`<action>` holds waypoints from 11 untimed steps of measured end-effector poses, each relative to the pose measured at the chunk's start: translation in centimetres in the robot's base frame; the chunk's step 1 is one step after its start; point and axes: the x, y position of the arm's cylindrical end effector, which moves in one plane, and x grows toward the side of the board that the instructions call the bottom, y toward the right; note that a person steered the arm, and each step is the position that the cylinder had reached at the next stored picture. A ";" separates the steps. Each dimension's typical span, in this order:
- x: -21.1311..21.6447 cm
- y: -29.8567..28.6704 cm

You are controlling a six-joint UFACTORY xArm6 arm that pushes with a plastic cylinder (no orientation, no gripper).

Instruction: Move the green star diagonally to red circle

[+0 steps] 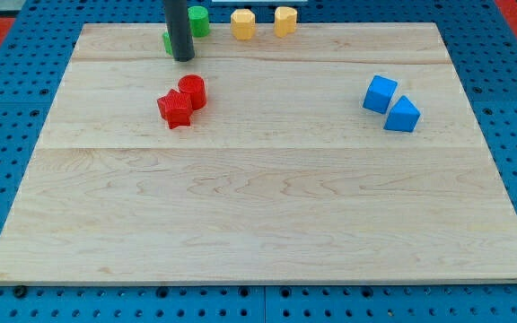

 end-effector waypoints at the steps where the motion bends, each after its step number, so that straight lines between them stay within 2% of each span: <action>1: -0.8 2.5; 2: -2.2 4.2; 4: -2.2 -5.5; 5: -2.0 -5.0; 6: 0.0 -6.2; 7: 1.8 -8.0; 8: 0.7 -12.7; 10: -1.3 -5.4; 11: -1.6 -5.4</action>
